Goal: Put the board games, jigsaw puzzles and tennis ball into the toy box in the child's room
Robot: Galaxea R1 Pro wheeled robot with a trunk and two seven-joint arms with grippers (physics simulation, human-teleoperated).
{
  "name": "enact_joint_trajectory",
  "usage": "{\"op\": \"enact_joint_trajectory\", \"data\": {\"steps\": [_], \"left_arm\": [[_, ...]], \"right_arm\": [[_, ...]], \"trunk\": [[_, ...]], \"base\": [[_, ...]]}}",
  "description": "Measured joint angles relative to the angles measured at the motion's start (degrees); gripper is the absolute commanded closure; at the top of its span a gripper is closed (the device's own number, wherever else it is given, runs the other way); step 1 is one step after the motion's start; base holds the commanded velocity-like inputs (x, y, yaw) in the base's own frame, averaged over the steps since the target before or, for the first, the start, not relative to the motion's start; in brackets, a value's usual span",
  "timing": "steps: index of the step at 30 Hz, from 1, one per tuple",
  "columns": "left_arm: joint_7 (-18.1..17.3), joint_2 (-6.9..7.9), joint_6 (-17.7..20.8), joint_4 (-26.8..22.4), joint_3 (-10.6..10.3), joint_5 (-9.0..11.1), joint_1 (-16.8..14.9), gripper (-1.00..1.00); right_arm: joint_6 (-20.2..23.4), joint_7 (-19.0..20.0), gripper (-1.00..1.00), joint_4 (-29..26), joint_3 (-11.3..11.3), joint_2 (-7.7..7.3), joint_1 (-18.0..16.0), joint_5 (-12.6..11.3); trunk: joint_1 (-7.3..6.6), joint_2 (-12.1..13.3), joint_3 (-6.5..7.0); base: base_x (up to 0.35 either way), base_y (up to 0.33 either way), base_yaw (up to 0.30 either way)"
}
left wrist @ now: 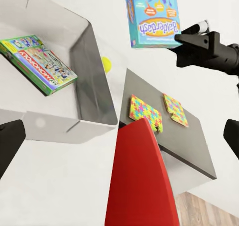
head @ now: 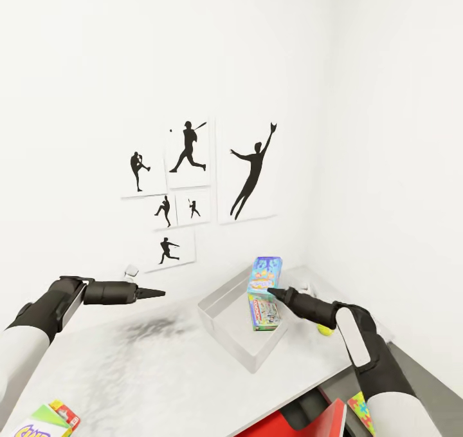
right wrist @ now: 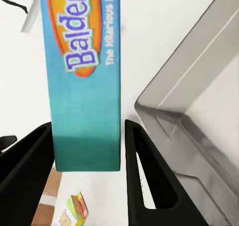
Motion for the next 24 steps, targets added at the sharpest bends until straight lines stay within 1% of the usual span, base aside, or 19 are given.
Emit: {"op": "enact_joint_trajectory", "data": {"steps": [3, 5, 7, 9, 10, 12, 13, 16, 21, 24], "left_arm": [[-0.07, 0.04, 0.04, 0.0, 0.0, 0.02, -0.02, -1.0], [-0.14, 0.07, 0.09, 0.0, 0.07, 0.1, 0.0, -1.0], [-0.6, 0.13, 0.22, -0.01, 0.19, 0.27, 0.01, -1.0], [-3.24, 0.19, 0.33, -0.01, 0.25, 0.17, 0.03, -1.0], [-5.31, 0.2, 0.34, -0.02, 0.31, 0.12, 0.03, -1.0], [-6.57, 0.42, 0.35, -0.02, 0.35, 0.06, 0.03, -1.0], [-6.59, 1.06, 0.38, -0.02, 0.34, 0.14, 0.03, -1.0], [-6.59, 1.85, 0.4, -0.02, 0.32, 0.27, 0.04, -1.0], [-6.59, 2.15, 0.41, -0.02, 0.26, 0.27, 0.04, -1.0], [-6.59, 2.22, 0.41, -0.02, 0.29, 0.17, 0.04, -1.0]], "right_arm": [[2.99, -6.09, 1.0, 0.42, 2.26, 1.86, -3.12, -0.33], [4.51, -9.12, 1.0, 0.22, 3.66, 2.89, -4.13, -0.25], [5.61, -10.67, 1.0, -0.32, 4.53, 3.78, -4.55, -0.27], [6.55, -11.33, 1.0, -0.92, 4.9, 4.19, -4.72, -0.13], [6.87, -11.5, 1.0, -1.08, 4.99, 4.28, -4.76, -0.12], [7.15, -11.64, 1.0, -1.22, 5.05, 4.35, -4.8, -0.07], [7.34, -11.71, 1.0, -1.29, 5.08, 4.39, -4.82, -0.14], [7.48, -11.79, 1.0, -1.2, 5.09, 4.42, -4.86, -0.06], [7.6, -11.87, 1.0, -0.74, 5.1, 3.88, -5.21, 0.01], [7.74, -11.88, 1.0, 0.58, 5.19, 3.59, -6.55, -0.04]], "trunk": [[0.0, 0.0, 0.0], [0.0, 0.0, 0.0], [0.0, -0.01, 0.0], [0.0, -0.01, -0.02], [0.0, 0.0, -0.06], [0.0, 0.0, -0.18], [0.0, 0.0, -0.26], [0.0, 0.0, -0.51], [0.0, 0.0, -0.97], [0.0, 0.0, -1.25]], "base": [[0.0, 0.0, 0.0], [0.0, 0.0, 0.0], [0.0, 0.0, 0.0], [0.0, 0.0, 0.0], [0.0, 0.0, 0.0], [0.0, 0.0, 0.0], [0.0, 0.0, 0.0], [0.0, 0.0, 0.0], [0.0, 0.0, 0.0], [0.0, 0.0, 0.0]]}}
